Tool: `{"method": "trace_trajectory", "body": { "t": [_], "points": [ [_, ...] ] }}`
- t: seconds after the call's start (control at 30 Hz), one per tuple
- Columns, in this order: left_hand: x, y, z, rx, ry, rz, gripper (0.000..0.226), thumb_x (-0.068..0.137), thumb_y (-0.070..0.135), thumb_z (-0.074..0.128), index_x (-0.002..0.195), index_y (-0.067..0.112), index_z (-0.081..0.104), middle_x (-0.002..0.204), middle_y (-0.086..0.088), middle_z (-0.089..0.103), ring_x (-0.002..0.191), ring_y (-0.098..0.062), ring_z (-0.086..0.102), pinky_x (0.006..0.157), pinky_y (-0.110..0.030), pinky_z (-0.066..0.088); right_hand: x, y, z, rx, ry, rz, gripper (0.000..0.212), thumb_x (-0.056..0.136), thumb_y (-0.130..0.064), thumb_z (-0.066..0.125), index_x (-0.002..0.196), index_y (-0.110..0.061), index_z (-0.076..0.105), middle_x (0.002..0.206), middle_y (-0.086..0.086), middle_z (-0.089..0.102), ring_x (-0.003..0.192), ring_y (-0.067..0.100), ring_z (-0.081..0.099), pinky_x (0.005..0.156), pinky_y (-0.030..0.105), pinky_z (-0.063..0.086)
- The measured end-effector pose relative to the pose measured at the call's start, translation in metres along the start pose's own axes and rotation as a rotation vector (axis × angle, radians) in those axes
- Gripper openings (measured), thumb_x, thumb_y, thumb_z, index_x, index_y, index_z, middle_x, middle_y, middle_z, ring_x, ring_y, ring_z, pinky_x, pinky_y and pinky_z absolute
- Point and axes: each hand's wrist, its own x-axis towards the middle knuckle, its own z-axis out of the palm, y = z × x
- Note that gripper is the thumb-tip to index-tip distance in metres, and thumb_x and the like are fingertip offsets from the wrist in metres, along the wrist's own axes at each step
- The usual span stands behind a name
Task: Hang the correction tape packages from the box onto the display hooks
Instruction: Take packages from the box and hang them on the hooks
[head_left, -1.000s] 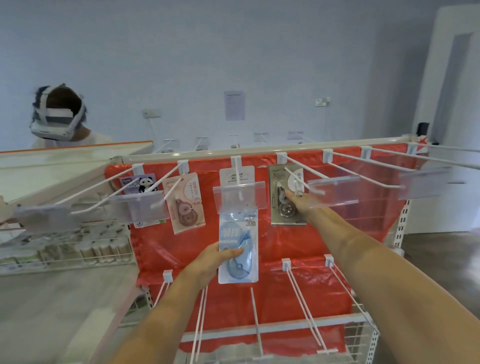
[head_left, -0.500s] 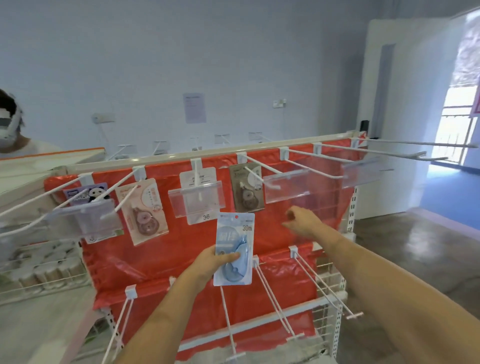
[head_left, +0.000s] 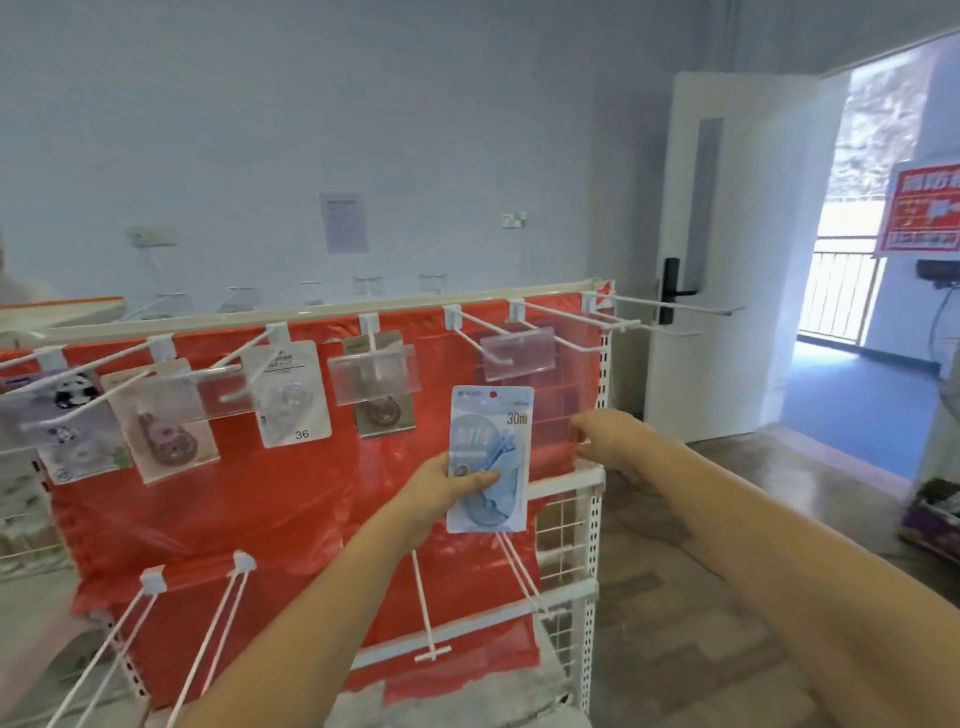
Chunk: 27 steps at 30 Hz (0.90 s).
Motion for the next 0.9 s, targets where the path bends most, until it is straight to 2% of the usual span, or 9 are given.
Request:
{"method": "trace_trajectory", "body": {
  "t": [0.13,0.27,0.33,0.53,0.63,0.7,0.73,0.83,0.9],
  "points": [
    [0.000,0.017,0.035,-0.037,0.071,0.061,0.041,0.073,0.017,0.075,0.112,0.009,0.062,0.109,-0.013,0.070,0.098,-0.026,0.068,0.086,-0.036,0.055,-0.006,0.030,-0.006,-0.021,0.004,-0.081,0.026,0.093,-0.026,0.055,0.116,-0.015,0.060,0.117,0.003,0.063,0.104,0.020,0.059,0.091,0.033,0.048],
    [0.001,0.027,0.061,-0.160,0.234,0.131,0.021,0.084,0.005,0.066,0.103,0.013,0.063,0.095,-0.004,0.072,0.080,-0.015,0.070,0.071,-0.026,0.058,-0.011,0.048,-0.007,-0.020,-0.035,-0.144,0.028,0.094,-0.022,0.054,0.120,-0.013,0.058,0.121,0.004,0.061,0.109,0.021,0.057,0.095,0.034,0.047],
    [-0.001,0.027,0.067,-0.185,0.301,0.137,0.019,0.085,0.003,0.064,0.102,0.013,0.064,0.093,-0.003,0.071,0.076,-0.012,0.071,0.067,-0.024,0.058,-0.014,0.052,-0.005,-0.002,-0.049,-0.180,0.027,0.094,-0.020,0.053,0.120,-0.013,0.059,0.122,0.004,0.062,0.110,0.020,0.058,0.094,0.033,0.047],
    [-0.008,0.023,0.068,-0.201,0.472,0.076,0.032,0.084,0.016,0.069,0.115,0.008,0.064,0.106,-0.013,0.071,0.094,-0.027,0.068,0.088,-0.040,0.055,-0.014,0.055,0.007,0.001,-0.083,-0.269,0.023,0.095,-0.019,0.051,0.115,-0.013,0.060,0.120,0.005,0.062,0.107,0.020,0.057,0.088,0.029,0.044],
    [-0.002,0.030,0.066,-0.119,0.541,0.043,0.031,0.085,0.018,0.070,0.113,0.007,0.064,0.101,-0.010,0.070,0.090,-0.024,0.067,0.087,-0.037,0.054,-0.009,0.051,0.014,-0.015,-0.104,-0.296,0.024,0.093,-0.020,0.053,0.115,-0.014,0.059,0.120,0.005,0.062,0.109,0.022,0.057,0.090,0.031,0.044],
    [0.007,0.033,0.064,-0.058,0.582,-0.004,0.029,0.082,0.026,0.074,0.105,0.009,0.066,0.107,-0.013,0.070,0.097,-0.026,0.066,0.093,-0.039,0.052,-0.003,0.049,0.019,-0.018,-0.110,-0.309,0.025,0.093,-0.020,0.054,0.117,-0.013,0.059,0.119,0.006,0.062,0.108,0.022,0.058,0.092,0.032,0.046],
    [0.013,0.034,0.062,-0.038,0.602,-0.040,0.036,0.078,0.034,0.077,0.101,0.009,0.067,0.108,-0.013,0.069,0.100,-0.026,0.065,0.095,-0.041,0.051,0.001,0.048,0.021,-0.014,-0.113,-0.311,0.026,0.092,-0.020,0.054,0.117,-0.013,0.059,0.118,0.006,0.063,0.106,0.023,0.059,0.091,0.033,0.047],
    [0.037,0.027,0.050,-0.011,0.635,-0.132,0.097,0.040,0.069,0.078,0.111,0.004,0.065,0.112,-0.011,0.068,0.105,-0.028,0.063,0.099,-0.043,0.048,0.018,0.045,0.030,-0.011,-0.116,-0.314,0.026,0.091,-0.020,0.054,0.115,-0.011,0.061,0.114,0.008,0.065,0.103,0.024,0.061,0.090,0.035,0.049],
    [0.059,0.017,0.038,0.024,0.646,-0.173,0.113,0.029,0.076,0.073,0.116,0.004,0.063,0.113,-0.010,0.067,0.105,-0.028,0.063,0.099,-0.043,0.048,0.031,0.043,0.036,-0.001,-0.113,-0.307,0.026,0.091,-0.022,0.054,0.113,-0.011,0.062,0.112,0.008,0.066,0.101,0.024,0.061,0.088,0.035,0.049]
  ]
}}
